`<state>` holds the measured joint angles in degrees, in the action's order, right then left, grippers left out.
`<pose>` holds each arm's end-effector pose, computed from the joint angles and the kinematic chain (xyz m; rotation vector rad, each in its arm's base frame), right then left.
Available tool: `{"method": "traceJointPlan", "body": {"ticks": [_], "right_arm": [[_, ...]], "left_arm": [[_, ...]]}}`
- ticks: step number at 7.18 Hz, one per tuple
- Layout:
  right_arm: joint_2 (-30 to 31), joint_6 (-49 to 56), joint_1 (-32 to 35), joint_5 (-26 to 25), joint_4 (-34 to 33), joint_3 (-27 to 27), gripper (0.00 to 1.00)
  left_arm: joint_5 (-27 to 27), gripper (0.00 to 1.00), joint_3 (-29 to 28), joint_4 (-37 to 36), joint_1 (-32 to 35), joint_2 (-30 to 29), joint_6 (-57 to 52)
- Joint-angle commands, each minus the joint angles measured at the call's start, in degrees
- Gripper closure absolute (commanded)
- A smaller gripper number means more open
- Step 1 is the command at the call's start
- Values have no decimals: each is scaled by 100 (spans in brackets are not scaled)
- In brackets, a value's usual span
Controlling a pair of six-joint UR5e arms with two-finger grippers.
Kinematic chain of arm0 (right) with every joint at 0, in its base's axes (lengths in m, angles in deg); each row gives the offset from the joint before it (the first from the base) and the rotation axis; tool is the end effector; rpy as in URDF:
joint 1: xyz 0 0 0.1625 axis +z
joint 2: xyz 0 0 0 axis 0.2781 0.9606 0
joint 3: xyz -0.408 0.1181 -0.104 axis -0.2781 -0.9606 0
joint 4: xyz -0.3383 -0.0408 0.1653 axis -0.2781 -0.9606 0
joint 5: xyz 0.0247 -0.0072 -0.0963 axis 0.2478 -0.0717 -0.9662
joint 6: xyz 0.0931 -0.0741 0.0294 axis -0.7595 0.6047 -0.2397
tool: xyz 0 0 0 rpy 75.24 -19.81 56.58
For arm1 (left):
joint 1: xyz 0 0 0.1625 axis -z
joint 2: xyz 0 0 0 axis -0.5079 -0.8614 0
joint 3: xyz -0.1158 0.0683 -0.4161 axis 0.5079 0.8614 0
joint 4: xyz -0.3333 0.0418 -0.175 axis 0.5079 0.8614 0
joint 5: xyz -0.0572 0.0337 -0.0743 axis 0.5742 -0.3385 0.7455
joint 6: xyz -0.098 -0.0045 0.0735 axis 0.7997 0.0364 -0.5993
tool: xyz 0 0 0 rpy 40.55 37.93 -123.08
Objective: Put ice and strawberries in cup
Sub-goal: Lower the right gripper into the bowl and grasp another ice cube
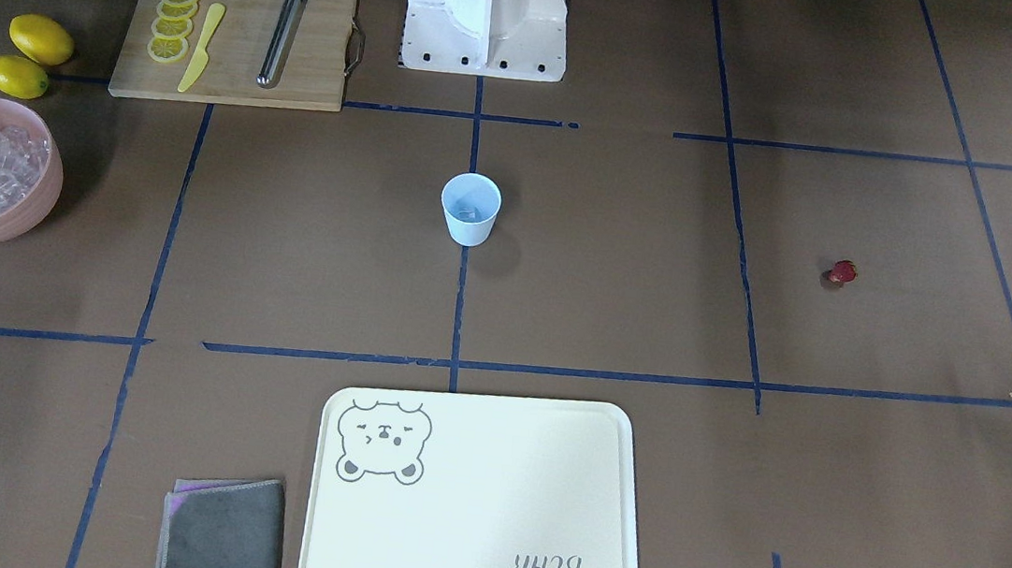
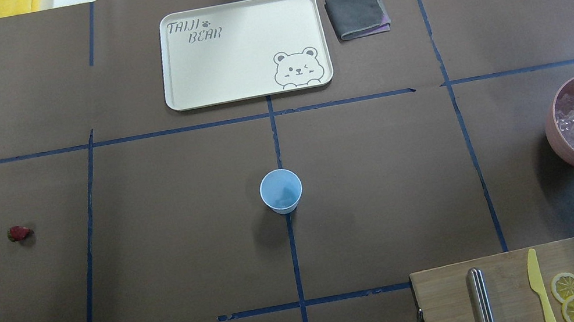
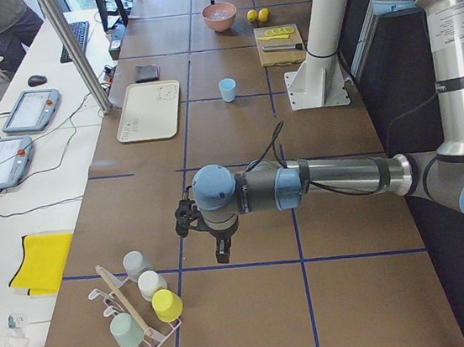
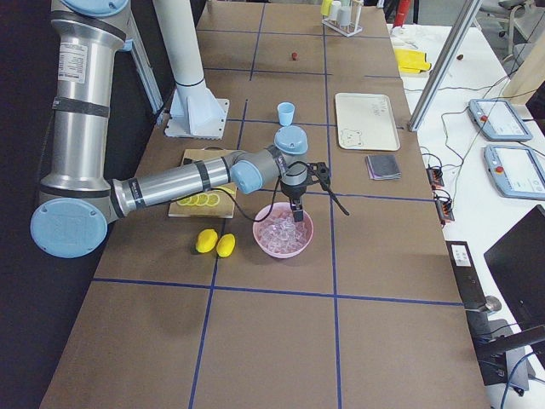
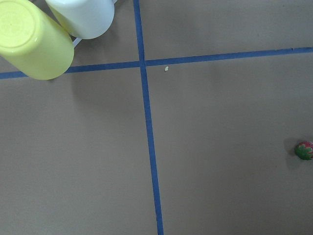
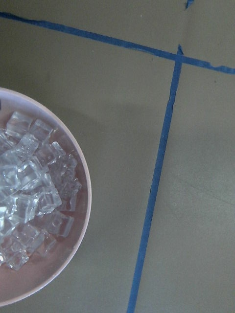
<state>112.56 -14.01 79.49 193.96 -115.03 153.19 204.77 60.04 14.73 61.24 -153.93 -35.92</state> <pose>-0.1309 -0.3988 0.5510 0.1738 -0.7770 -0.1304 -0.0504 -0.3903 0.6450 0.0767 0.8822 0.0911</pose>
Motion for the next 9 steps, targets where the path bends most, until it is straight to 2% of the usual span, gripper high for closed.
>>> {"method": "traceJointPlan", "body": {"ticks": [1,3,4,9], "right_arm": [[201,-468,-409,-304,862,-350,11],[237,-1316,-541,-322,1145,-379,24],[263,-1634,-568,-322,1155,-379,26],[369,-1655,-717,-384,1164,-370,32]], "left_arm": [[0,0,2,-7,0,0,0],[0,0,2,2,0,0,0],[0,0,2,2,0,0,0],[0,0,2,2,0,0,0]]}}
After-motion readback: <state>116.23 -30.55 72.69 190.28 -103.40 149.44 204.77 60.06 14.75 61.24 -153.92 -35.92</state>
